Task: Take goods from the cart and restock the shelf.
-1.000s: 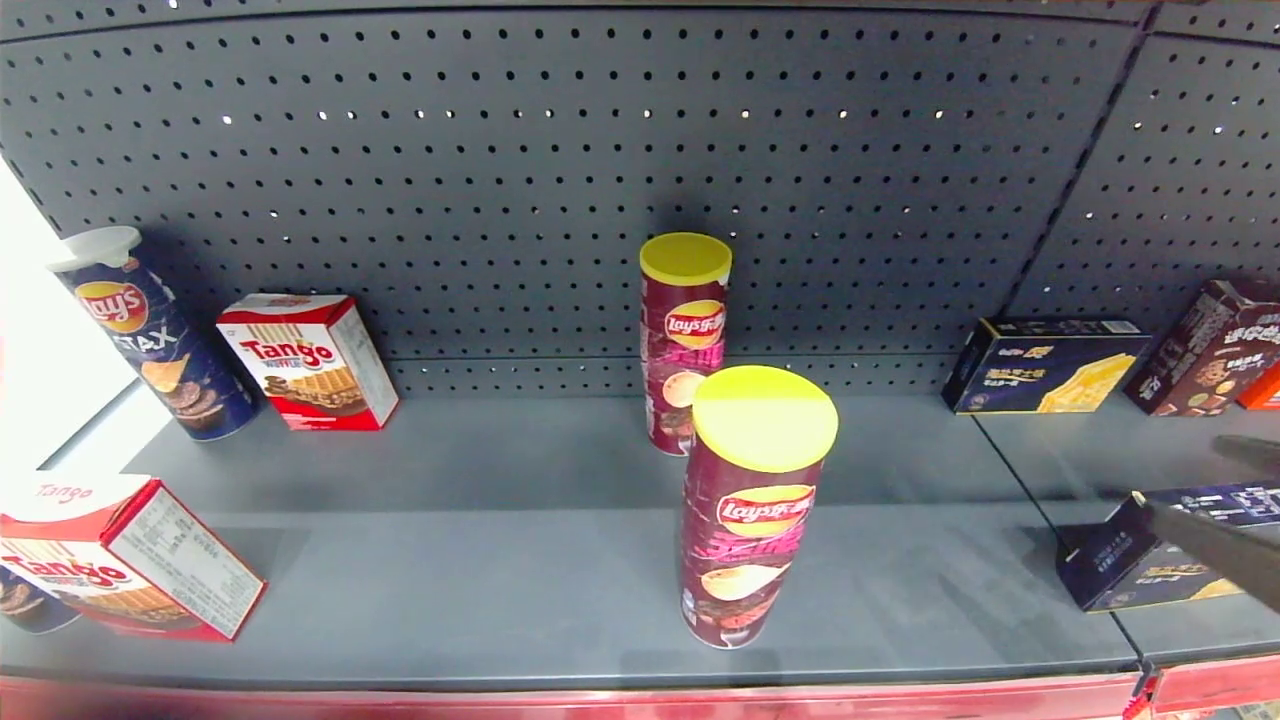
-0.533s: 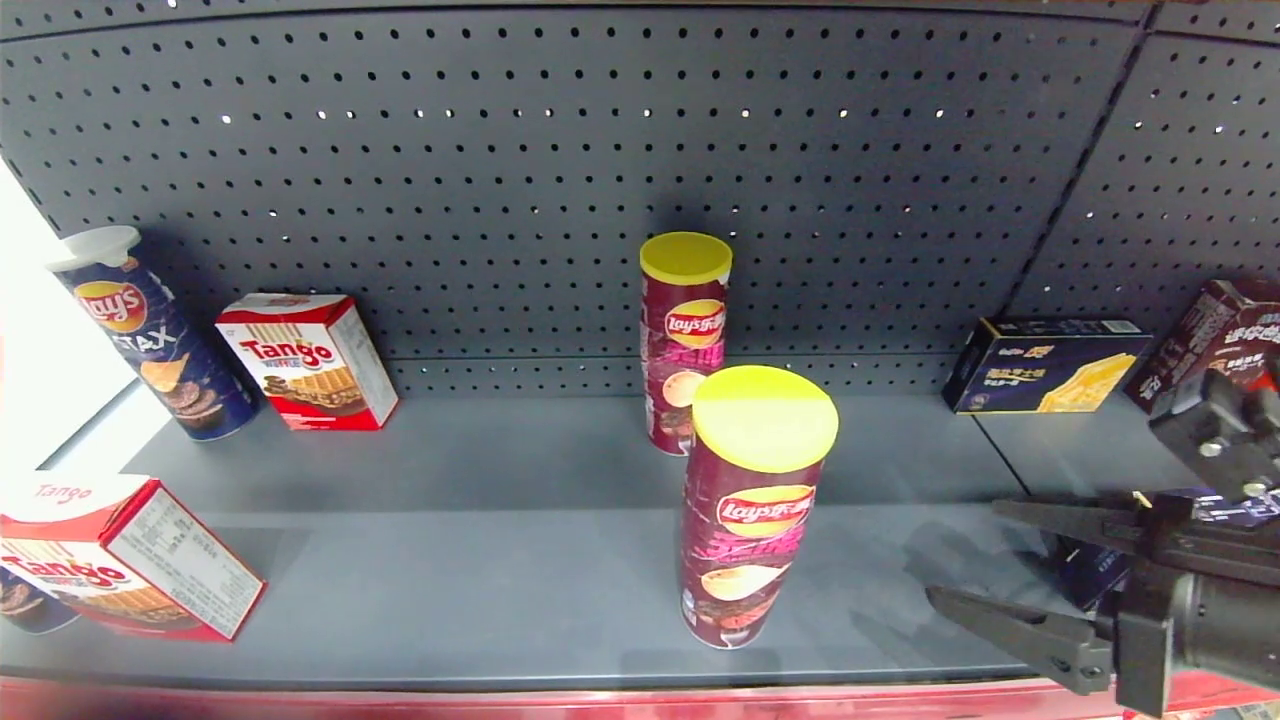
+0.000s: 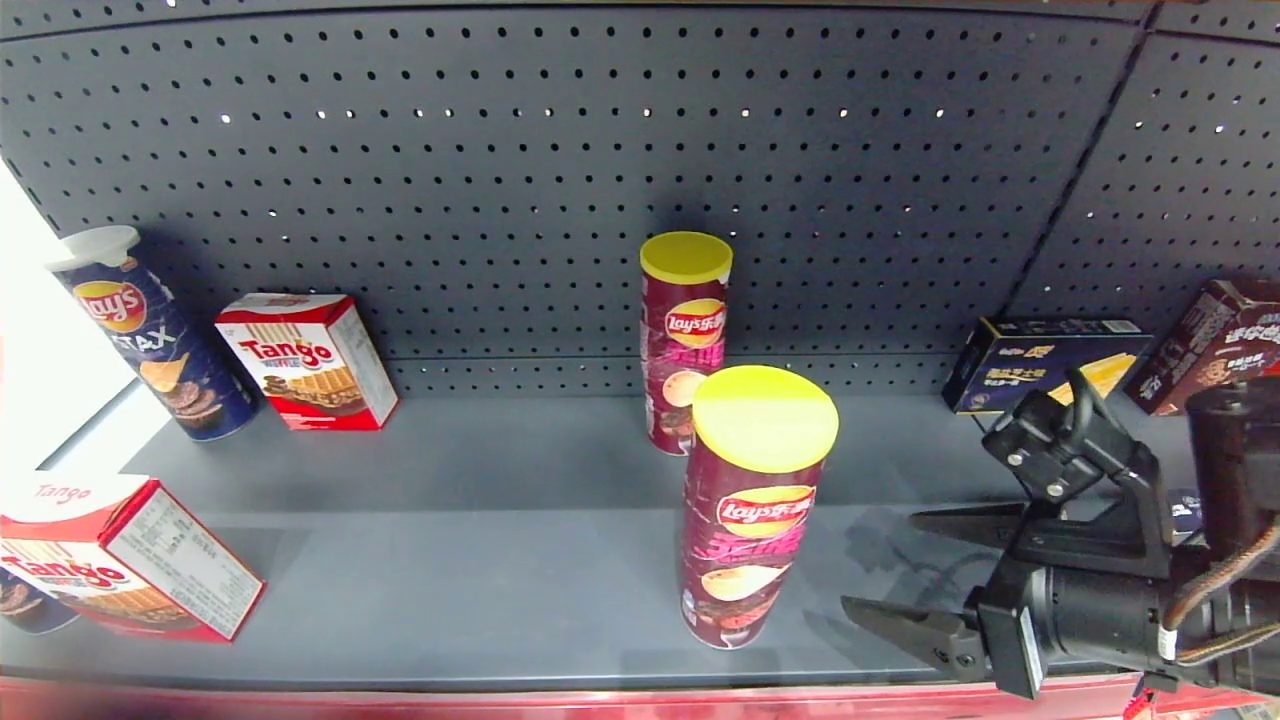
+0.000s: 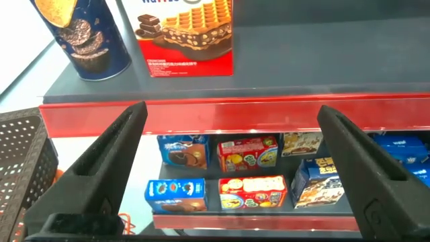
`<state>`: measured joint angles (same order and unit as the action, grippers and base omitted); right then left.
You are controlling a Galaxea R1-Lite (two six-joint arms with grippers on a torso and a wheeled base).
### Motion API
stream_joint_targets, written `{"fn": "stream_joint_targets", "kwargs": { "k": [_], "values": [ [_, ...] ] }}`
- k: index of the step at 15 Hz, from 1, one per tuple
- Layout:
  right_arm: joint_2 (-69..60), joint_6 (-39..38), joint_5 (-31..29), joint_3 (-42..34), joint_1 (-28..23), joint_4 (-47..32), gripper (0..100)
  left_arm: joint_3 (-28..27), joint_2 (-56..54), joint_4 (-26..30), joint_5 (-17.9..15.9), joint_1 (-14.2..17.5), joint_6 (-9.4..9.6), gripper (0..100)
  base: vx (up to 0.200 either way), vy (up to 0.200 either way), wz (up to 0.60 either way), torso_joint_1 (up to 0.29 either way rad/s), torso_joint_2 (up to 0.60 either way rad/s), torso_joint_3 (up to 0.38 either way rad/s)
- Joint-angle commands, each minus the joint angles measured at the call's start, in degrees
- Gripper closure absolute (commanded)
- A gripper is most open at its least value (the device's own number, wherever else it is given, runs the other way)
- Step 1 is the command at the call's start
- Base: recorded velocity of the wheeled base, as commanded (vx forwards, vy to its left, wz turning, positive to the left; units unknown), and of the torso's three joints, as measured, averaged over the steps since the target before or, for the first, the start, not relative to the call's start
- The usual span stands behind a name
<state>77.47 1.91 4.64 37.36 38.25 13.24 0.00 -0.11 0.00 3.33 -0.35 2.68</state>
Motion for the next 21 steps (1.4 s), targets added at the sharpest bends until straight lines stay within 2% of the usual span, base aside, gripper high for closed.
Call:
{"fn": "stream_joint_targets", "kwargs": {
  "k": [1, 6, 11, 21],
  "values": [
    [4.27, 0.02, -0.07, 1.84, 0.07, 0.03, 0, 0.00, 0.11, 0.00, -0.08, 0.00, 0.39, 0, 0.000, 0.000, 0.00, 0.000, 0.00, 0.000],
    [9.80, 0.02, -1.22, 6.41, 0.15, 0.21, 0, 0.00, 0.11, 0.00, -0.08, 0.00, 0.13, 0, 0.000, 0.000, 0.00, 0.000, 0.00, 0.000],
    [12.27, 0.02, -1.39, 7.37, 2.35, 1.00, 0, 0.00, 0.11, 0.00, 0.01, 0.00, 0.13, 0, 0.000, 0.000, 0.00, 0.000, 0.00, 0.000],
    [12.44, 0.11, -1.30, 7.90, 2.53, 1.00, 0, 0.00, 0.11, 0.00, 0.01, 0.00, 0.13, 0, 0.000, 0.000, 0.00, 0.000, 0.00, 0.000]
  ]
}}
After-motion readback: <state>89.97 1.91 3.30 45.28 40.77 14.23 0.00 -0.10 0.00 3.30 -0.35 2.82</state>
